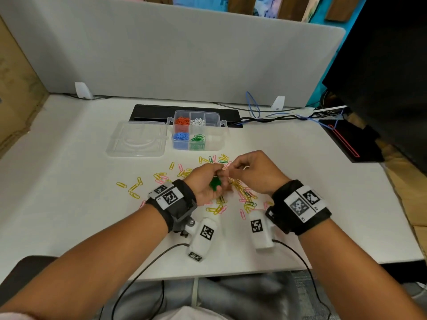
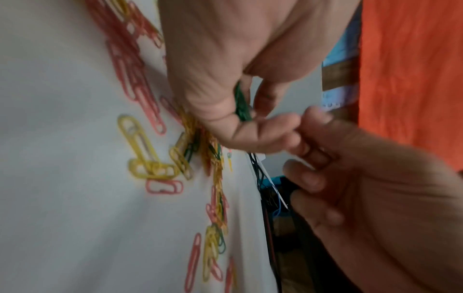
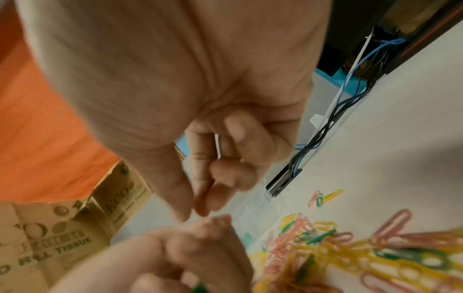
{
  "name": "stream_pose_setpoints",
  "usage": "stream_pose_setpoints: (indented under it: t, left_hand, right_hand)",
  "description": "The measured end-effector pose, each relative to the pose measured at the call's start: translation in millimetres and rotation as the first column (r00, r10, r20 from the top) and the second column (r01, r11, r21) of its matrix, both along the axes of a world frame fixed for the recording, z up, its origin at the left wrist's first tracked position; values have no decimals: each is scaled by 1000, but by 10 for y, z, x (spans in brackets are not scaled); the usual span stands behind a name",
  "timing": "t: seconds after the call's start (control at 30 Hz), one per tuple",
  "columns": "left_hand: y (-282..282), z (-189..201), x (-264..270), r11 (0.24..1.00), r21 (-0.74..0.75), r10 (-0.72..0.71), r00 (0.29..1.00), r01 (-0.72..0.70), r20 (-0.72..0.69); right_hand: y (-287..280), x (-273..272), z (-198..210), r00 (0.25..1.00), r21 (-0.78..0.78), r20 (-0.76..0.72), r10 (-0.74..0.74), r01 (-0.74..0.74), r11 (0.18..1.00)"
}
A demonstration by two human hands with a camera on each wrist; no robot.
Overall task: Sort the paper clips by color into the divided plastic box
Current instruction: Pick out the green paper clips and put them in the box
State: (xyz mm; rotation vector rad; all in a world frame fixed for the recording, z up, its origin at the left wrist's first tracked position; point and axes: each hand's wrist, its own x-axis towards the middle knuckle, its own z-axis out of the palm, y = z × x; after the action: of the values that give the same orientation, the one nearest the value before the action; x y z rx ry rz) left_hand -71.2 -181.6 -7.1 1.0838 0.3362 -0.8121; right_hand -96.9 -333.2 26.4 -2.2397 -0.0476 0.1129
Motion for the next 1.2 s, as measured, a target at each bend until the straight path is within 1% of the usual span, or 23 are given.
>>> stream_pose_setpoints:
  t: [0.03,0.07,0.1,0.13,0.17,0.23,0.27,0.33,0.4,0.47,0.53,0.6,0.63,0.67,0.7,0.83,0.87,0.9,0.97,1.0,1.03,1.1,1.2]
  left_hand:
    - [26,3,32,999,39,-1,1000,-1,26]
    - [55,-7,75,993,121,-16,996,6,87]
    - [85,-11,110,972,236,-61,983,18,175]
    - [115,-15,141,928,370,-144,953,38,266]
    - [138,-7,159,864,500,-255,904,55,343]
    - [152,33,179,729,681,-483,760,75,434]
    - [148,49,190,664,742,-593,672,96,443]
    - [131,61,200,503,856,-769,513,119,380]
    - [104,80,208,360,930,-863,403,70,304]
    - [75,74,236,284,959,-900,344,-3,268]
    - [58,68,240,241,969,-919,309,-55,246]
    - [69,61,237,215,973,-928,294,-80,229]
    - [85,59,241,223,972,-925,300,-74,235]
    - [108,68,241,252,966,-912,320,-53,256]
    - [136,78,237,301,953,-889,352,-34,294]
    - [248,156,279,593,805,-686,543,30,485]
    - [267,176,274,673,737,-608,611,59,507]
    - [280,186,264,762,641,-507,700,91,503]
    - [301,199,235,925,356,-280,874,134,397]
    - [309,199,212,969,212,-193,925,127,327]
    - [311,183,188,990,98,-128,955,105,267]
    - [297,153,142,999,-23,-36,983,41,182]
    - [249,93,68,996,-52,74,990,-68,121]
  right_hand:
    - [12,8,-49,999,-42,-19,-34,33,999]
    - [34,10,-103,996,-94,-71,-51,45,995]
    - [66,6,-159,989,-157,-135,-54,33,987]
    - [106,0,-211,980,-219,-190,-52,10,976]
    - [141,1,-266,972,-270,-225,-60,-3,963]
    - [186,14,-330,964,-325,-252,-87,0,946]
    - [195,22,-345,961,-340,-257,-97,4,940]
    - [200,36,-361,957,-369,-272,-104,-4,930]
    - [192,37,-372,952,-381,-289,-104,-14,925]
    - [188,29,-378,946,-373,-304,-109,-13,928]
    - [176,21,-387,939,-355,-325,-109,-14,935]
    - [162,12,-386,938,-347,-334,-97,-27,938]
    - [156,10,-375,939,-344,-333,-88,-34,938]
    - [146,6,-360,940,-337,-331,-80,-39,941]
    - [129,1,-337,943,-325,-327,-70,-42,945]
    - [24,-6,-235,953,-225,-296,-66,-3,974]
    - [13,-10,-222,956,-220,-288,-55,-10,975]
    - [14,-16,-215,958,-238,-284,-35,-35,971]
    - [43,-18,-233,959,-316,-285,3,-97,944]
    - [62,-12,-252,959,-352,-283,15,-119,928]
    - [76,-5,-266,959,-378,-282,23,-133,916]
    - [99,14,-275,955,-411,-296,30,-155,898]
    - [106,27,-257,954,-427,-298,36,-167,889]
